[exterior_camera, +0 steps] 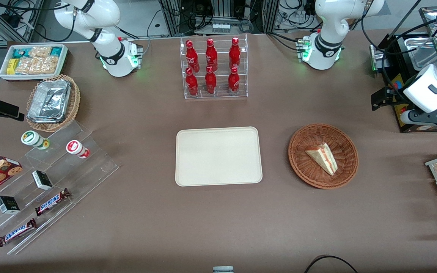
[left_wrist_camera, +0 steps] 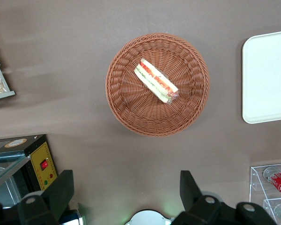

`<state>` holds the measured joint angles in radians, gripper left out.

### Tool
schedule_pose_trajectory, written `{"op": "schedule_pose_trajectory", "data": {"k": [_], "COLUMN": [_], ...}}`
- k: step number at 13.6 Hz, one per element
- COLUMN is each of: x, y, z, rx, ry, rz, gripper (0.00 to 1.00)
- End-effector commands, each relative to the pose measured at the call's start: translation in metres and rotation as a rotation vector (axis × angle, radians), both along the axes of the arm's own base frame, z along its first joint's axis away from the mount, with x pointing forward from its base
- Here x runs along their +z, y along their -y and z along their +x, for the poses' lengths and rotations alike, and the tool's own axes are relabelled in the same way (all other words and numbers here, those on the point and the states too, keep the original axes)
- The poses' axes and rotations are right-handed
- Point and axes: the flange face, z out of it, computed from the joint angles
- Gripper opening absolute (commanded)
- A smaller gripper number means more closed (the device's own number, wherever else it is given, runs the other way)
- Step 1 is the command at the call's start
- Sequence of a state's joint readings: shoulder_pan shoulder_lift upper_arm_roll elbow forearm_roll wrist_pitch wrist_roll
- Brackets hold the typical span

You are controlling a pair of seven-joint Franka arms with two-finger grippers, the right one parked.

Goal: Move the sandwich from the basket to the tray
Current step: 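Move the left gripper over the wrapped sandwich in the wicker basket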

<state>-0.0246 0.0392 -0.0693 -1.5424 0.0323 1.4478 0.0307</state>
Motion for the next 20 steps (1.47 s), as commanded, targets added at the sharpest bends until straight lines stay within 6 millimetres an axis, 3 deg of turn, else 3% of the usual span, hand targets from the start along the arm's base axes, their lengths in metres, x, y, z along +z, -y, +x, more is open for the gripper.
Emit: {"op": "schedule_pose_trajectory", "data": {"k": [1, 6, 16, 20], "x": [0.003, -0.037, -0.186, -0.237], "y": [0.006, 0.014, 0.071, 0.087], "z": [-0.004, 0.006, 0.012, -0.001], "rx": [-0.014, -0.033, -0.028, 0.063], "ry": [-0.009, -0.012, 0.032, 0.103], "rz": [-0.010, -0.010, -0.022, -0.029], "gripper": [1.00, 1.00, 1.00, 1.00]}}
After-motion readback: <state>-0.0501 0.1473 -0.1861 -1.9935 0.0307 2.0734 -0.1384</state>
